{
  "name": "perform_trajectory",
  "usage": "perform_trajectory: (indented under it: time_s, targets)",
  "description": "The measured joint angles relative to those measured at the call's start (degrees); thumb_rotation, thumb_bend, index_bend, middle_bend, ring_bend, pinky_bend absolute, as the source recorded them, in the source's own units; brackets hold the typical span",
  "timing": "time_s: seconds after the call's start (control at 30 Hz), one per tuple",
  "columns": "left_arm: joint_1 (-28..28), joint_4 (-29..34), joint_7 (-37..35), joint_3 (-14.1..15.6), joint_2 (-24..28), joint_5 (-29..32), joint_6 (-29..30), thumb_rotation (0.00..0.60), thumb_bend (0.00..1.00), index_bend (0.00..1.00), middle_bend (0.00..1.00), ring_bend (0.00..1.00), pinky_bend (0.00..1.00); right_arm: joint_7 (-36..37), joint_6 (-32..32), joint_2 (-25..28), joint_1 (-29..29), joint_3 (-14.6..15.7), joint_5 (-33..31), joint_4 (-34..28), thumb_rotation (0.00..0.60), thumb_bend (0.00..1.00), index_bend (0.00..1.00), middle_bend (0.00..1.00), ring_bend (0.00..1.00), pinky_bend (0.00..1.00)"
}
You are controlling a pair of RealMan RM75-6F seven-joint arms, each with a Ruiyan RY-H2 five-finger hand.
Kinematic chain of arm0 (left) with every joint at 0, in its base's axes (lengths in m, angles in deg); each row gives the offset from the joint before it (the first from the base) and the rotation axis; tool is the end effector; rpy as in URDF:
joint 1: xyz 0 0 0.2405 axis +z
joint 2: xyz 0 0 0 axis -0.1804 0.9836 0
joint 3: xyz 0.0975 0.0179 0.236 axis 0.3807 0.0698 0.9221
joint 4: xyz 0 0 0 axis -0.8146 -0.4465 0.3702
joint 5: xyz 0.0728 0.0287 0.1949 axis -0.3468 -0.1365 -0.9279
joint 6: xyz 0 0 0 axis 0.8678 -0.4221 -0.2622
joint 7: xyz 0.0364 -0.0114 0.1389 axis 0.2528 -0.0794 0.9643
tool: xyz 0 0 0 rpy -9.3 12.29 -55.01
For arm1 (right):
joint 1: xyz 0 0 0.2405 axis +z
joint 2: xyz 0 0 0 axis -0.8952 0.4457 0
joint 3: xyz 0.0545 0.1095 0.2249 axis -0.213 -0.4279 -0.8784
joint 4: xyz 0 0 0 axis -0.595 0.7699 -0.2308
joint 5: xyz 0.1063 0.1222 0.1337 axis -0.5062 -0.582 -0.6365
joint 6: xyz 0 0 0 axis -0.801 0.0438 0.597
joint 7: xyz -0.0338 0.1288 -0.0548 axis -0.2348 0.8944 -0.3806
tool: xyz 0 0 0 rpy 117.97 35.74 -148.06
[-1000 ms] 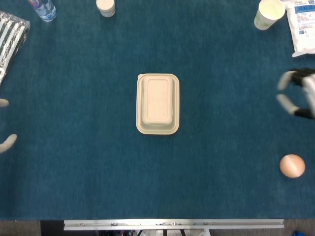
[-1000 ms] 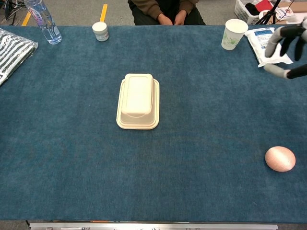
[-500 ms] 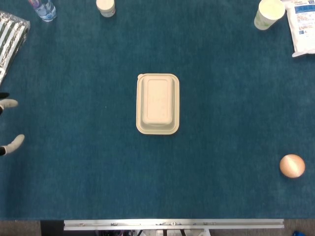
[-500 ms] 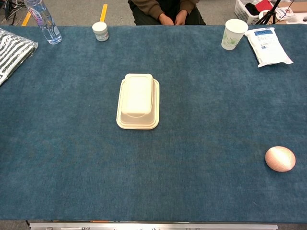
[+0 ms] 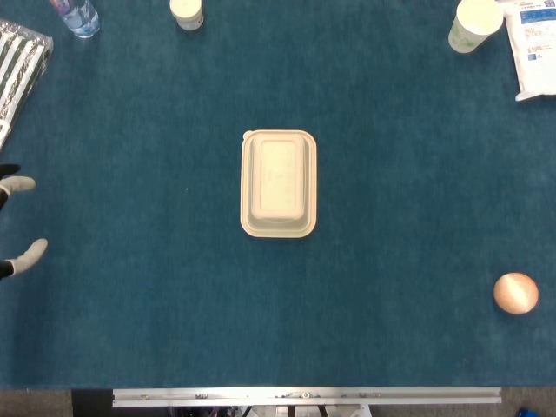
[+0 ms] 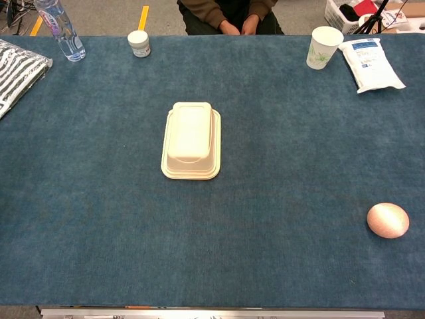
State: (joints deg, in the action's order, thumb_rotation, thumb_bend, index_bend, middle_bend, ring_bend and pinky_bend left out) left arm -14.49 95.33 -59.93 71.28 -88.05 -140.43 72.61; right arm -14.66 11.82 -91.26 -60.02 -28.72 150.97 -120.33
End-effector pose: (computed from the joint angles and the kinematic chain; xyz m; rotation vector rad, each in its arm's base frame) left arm -0.2801 0.1706 0.1408 -1.3818 -0.9839 -1.0109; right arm -0.3068 -0.1613 0.1735 1.2875 -0.8640 0.8830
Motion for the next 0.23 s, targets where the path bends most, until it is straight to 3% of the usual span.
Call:
perform_trajectory:
  time_s: [0.23]
  targets:
    - [-0.10,0.03,0.41,0.09,0.02,0.37,-0.33,0.600,0.15,0.31,0.23,0.15,0.12,-0.11,-1.19,-0.51,-0.35,-0.60,0.46,0.34,0.600,0.26,0.51,0.51,0.47,0.56]
